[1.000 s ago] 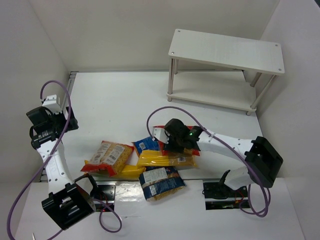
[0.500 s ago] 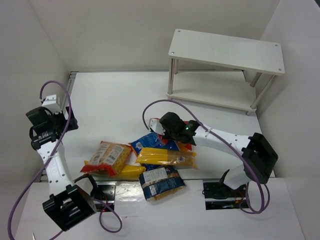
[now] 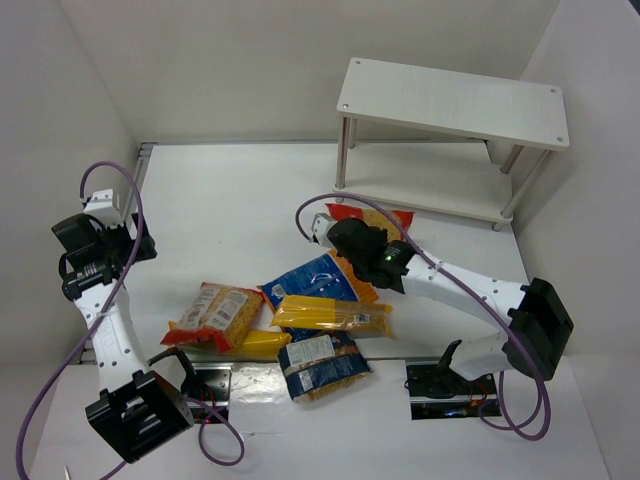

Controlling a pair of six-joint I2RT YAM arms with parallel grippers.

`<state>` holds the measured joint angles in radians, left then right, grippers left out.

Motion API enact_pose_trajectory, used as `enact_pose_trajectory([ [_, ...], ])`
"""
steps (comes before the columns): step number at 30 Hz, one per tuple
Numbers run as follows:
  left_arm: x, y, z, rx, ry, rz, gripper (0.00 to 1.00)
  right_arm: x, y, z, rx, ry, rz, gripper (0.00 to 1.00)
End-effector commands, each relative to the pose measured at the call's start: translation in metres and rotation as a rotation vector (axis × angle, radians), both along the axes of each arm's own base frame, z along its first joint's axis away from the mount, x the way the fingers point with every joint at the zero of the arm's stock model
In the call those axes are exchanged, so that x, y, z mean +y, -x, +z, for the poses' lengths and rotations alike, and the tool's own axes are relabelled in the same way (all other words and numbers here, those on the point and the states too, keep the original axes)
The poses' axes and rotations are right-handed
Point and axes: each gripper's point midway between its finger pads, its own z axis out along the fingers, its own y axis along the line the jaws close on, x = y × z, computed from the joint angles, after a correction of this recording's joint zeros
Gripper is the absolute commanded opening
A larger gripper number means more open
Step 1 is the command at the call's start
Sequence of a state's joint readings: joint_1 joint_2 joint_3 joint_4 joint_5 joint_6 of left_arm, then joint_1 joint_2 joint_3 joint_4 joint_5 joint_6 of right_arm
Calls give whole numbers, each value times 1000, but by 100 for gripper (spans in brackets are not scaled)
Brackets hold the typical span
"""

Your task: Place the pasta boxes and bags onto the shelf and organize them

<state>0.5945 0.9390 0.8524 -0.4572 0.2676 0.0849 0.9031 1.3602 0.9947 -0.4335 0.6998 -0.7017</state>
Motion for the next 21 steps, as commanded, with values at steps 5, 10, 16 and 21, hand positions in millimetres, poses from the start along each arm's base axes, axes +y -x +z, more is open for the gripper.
enact_pose_trajectory([
  [5,1,-3,8,-26,-27,-29,99,-21,-28,86,-332,-77,-161,0],
  [10,3,-2,8,-26,-27,-19,99,-35,-32,90,-363,-49,-196,0],
  [16,3,-2,8,-26,-27,-19,99,-61,-42,116,-422,-87,-284,0],
  [21,3,-2,8,-26,-27,-19,99,-72,-54,162,-458,-240,-335,0],
])
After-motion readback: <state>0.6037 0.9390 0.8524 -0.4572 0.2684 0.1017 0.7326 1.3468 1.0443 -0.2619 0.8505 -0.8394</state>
